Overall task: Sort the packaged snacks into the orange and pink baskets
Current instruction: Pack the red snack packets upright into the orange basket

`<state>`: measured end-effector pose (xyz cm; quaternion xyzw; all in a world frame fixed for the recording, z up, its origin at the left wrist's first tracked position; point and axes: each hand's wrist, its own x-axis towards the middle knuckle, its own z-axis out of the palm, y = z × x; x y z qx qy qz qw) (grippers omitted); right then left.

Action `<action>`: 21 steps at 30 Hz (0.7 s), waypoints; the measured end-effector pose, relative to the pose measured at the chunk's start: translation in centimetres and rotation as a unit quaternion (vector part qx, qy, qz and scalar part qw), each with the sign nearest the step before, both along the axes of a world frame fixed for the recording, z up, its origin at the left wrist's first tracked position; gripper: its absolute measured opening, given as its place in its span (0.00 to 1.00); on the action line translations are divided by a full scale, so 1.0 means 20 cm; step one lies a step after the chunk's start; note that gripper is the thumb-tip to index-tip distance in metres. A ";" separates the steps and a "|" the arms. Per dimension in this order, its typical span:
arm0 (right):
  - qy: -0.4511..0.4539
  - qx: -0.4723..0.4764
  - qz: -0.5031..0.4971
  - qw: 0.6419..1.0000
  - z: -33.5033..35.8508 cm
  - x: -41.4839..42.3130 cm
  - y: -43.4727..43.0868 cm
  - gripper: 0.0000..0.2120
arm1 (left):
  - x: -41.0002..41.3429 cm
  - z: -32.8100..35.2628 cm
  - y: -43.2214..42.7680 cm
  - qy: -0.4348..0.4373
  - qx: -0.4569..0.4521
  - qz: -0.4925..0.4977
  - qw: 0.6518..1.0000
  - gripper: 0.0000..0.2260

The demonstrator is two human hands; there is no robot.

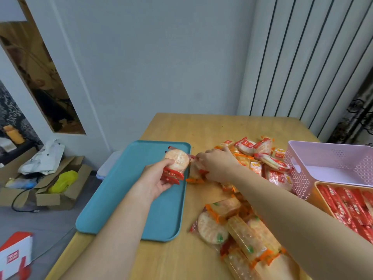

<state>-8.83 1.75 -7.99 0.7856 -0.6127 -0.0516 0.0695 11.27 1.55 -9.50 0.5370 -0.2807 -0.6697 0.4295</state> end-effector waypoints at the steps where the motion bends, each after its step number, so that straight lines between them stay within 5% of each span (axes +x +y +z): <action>1: -0.025 -0.008 -0.004 1.000 0.01 -0.01 0.00 0.21 | 0.01 0.00 0.01 0.000 0.000 -0.004 1.000 0.08; 4: -0.183 -0.052 -0.034 0.981 0.07 -0.02 0.03 0.15 | 0.04 0.02 0.04 0.006 -0.009 -0.017 1.000 0.06; 8: -0.414 -0.070 -0.105 0.902 0.24 -0.04 0.12 0.15 | 0.09 0.04 0.14 0.057 -0.027 -0.058 0.996 0.10; 11: -0.514 0.003 -0.169 0.841 0.32 -0.05 0.23 0.14 | 0.11 0.04 0.23 0.064 -0.036 -0.112 0.991 0.15; 16: -0.498 0.145 -0.232 0.823 0.34 -0.09 0.50 0.07 | 0.08 0.03 0.42 0.007 -0.017 -0.232 0.973 0.18; 21: -0.482 0.152 -0.260 0.823 0.22 -0.09 0.75 0.07 | -0.04 0.02 0.57 -0.140 -0.057 -0.258 0.954 0.10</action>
